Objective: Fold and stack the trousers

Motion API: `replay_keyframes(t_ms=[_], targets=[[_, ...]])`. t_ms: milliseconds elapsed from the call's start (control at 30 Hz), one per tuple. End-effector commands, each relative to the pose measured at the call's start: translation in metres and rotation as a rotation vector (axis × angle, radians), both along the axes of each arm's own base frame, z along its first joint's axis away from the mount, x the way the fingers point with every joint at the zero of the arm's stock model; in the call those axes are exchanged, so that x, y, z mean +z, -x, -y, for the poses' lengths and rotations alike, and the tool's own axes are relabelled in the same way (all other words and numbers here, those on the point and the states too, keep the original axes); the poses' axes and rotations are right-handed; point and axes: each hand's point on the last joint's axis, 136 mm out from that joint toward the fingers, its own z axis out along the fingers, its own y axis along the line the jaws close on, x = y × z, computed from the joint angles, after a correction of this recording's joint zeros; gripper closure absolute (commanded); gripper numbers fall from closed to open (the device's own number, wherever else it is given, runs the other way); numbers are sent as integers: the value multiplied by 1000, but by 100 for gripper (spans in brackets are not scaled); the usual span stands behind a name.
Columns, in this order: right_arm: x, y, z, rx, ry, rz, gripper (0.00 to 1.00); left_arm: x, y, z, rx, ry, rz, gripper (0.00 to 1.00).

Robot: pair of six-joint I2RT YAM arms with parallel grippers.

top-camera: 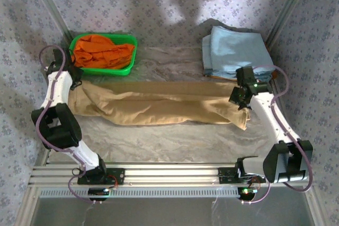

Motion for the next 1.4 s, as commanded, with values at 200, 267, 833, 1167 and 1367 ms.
replay_keyframes(t_ms=[200, 267, 833, 1167, 1367], targets=[[38, -40, 72, -163, 5, 106, 100, 38, 5, -1, -9, -15, 91, 100], [38, -44, 82, -184, 3, 104, 100, 43, 5, -2, -13, -21, 111, 100], [-13, -110, 110, -181, -22, -23, 100, 15, -38, -10, -43, -6, 73, 100], [-62, -137, 113, -152, -46, -107, 100, -28, -61, -6, -72, -14, -22, 100], [-76, -150, 111, -133, -47, -142, 100, -50, -64, -6, -64, -11, -64, 100]])
